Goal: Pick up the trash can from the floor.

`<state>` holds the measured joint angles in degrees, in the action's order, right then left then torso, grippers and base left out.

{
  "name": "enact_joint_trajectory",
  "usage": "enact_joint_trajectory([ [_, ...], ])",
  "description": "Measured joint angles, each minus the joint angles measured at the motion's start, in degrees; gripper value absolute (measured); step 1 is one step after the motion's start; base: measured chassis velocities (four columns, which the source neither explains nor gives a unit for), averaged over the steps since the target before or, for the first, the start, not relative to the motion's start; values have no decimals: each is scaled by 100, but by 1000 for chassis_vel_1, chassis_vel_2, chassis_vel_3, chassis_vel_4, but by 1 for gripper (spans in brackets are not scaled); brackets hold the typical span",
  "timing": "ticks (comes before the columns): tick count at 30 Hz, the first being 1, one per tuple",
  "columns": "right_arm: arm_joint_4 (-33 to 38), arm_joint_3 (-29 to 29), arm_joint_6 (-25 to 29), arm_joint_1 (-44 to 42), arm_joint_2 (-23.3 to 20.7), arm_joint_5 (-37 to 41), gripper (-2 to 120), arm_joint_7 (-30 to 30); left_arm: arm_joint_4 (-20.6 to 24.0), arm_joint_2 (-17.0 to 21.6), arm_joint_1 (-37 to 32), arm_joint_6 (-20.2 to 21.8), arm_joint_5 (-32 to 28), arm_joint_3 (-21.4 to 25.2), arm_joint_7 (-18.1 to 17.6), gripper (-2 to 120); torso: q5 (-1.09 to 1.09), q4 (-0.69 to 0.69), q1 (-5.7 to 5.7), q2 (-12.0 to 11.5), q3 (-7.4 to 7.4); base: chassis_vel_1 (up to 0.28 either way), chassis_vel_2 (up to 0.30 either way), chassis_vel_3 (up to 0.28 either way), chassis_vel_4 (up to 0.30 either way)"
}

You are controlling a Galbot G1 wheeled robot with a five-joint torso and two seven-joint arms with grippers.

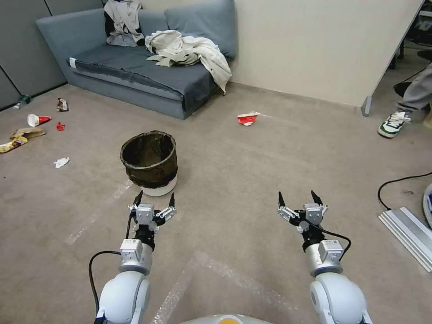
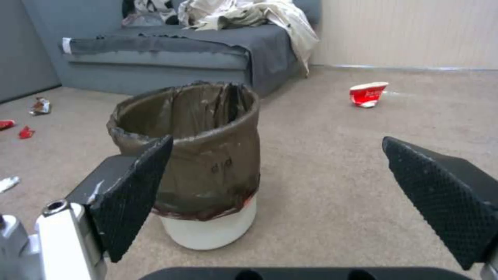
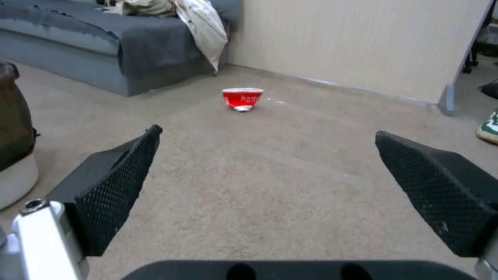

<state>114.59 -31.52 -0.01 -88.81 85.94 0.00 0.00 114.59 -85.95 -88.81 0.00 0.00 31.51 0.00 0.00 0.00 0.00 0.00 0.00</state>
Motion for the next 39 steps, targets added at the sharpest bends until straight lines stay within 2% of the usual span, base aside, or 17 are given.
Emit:
enact_joint_trajectory([
  [22,0,0,0,0,0,0,100,0,0,0,0,0,0,0,0,100,0,0,0,0,0,0,0,0,0],
  [26,215,-24,146,-205,112,-39,100,-19,39,6,-45,-13,-26,9,-9,100,1,3,1,0,0,0,0,0,0],
  [27,645,-77,444,-601,338,-125,100,-59,288,46,-215,-88,-140,54,-55,100,-3,-1,0,0,0,0,0,0,0],
  [28,645,-77,444,-601,338,-125,100,-59,288,46,-215,-88,-140,54,-55,100,-3,-1,0,0,0,0,0,0,0],
  [29,918,-113,639,-858,482,-178,100,-84,518,84,-386,-163,-248,108,-106,100,0,-3,0,0,0,0,0,0,0],
  [30,1131,-142,782,-1050,587,-219,100,-101,809,128,-594,-258,-387,164,-168,100,-6,-3,-1,0,-1,0,0,0,0],
  [32,1203,-145,749,-1083,611,-220,100,-91,981,156,-720,-313,-468,199,-203,100,-2,-2,0,0,-1,0,0,0,0],
  [34,1291,-138,619,-1098,617,-220,100,-46,1506,243,-1101,-482,-721,308,-317,100,-1,1,0,0,-1,0,0,0,0],
  [35,1291,-138,619,-1098,617,-220,100,-46,1506,243,-1101,-482,-721,308,-317,100,-1,1,0,0,-1,0,0,0,0],
  [36,1290,-136,602,-1108,617,-221,100,-37,1714,277,-1246,-512,-812,355,-377,100,4,4,0,0,0,0,0,0,0],
  [39,1232,-133,617,-1125,617,-221,100,-17,1794,325,-1322,-339,-859,409,-455,100,-4,1,0,0,-1,0,0,0,0],
])
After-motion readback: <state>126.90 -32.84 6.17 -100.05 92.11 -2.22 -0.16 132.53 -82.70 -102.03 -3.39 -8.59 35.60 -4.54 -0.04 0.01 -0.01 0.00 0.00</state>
